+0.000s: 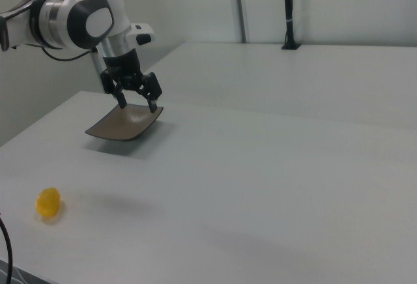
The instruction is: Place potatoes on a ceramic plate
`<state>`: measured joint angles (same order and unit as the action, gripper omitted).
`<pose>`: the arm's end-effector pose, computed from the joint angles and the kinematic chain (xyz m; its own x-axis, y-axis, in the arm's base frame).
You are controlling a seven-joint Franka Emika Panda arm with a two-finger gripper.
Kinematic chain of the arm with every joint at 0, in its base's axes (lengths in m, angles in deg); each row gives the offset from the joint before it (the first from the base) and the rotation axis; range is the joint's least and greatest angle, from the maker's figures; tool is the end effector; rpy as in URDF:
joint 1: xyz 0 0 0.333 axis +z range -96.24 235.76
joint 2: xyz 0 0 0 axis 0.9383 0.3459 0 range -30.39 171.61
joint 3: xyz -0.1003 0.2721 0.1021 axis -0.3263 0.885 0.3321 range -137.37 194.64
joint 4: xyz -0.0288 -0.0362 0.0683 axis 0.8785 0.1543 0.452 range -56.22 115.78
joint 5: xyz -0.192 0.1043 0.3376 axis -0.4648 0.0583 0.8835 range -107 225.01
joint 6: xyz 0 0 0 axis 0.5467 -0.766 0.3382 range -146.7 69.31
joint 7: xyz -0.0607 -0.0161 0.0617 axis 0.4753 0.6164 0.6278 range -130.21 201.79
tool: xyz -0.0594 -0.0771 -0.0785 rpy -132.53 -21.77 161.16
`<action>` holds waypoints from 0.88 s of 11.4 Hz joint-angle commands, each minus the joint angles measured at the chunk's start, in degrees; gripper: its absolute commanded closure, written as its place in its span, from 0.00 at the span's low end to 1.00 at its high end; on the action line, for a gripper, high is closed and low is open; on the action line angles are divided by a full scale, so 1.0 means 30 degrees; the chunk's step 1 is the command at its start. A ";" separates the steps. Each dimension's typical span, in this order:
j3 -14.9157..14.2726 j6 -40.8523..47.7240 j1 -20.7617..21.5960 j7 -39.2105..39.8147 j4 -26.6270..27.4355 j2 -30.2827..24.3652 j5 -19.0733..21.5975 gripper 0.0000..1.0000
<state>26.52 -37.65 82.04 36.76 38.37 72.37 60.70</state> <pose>0.5839 0.1078 0.5323 0.9780 0.1844 0.0979 0.1877 -0.9819 -0.0264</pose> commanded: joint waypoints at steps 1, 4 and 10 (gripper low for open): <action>0.0030 0.0865 0.0358 -0.0499 -0.0344 0.0117 -0.0095 0.00; 0.0001 0.0922 0.0241 -0.0326 -0.0433 -0.0058 -0.0300 0.00; 0.0059 0.3492 0.3017 -0.0471 -0.0257 0.0000 -0.0856 0.00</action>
<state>27.08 -33.11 85.92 36.43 37.95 72.46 59.99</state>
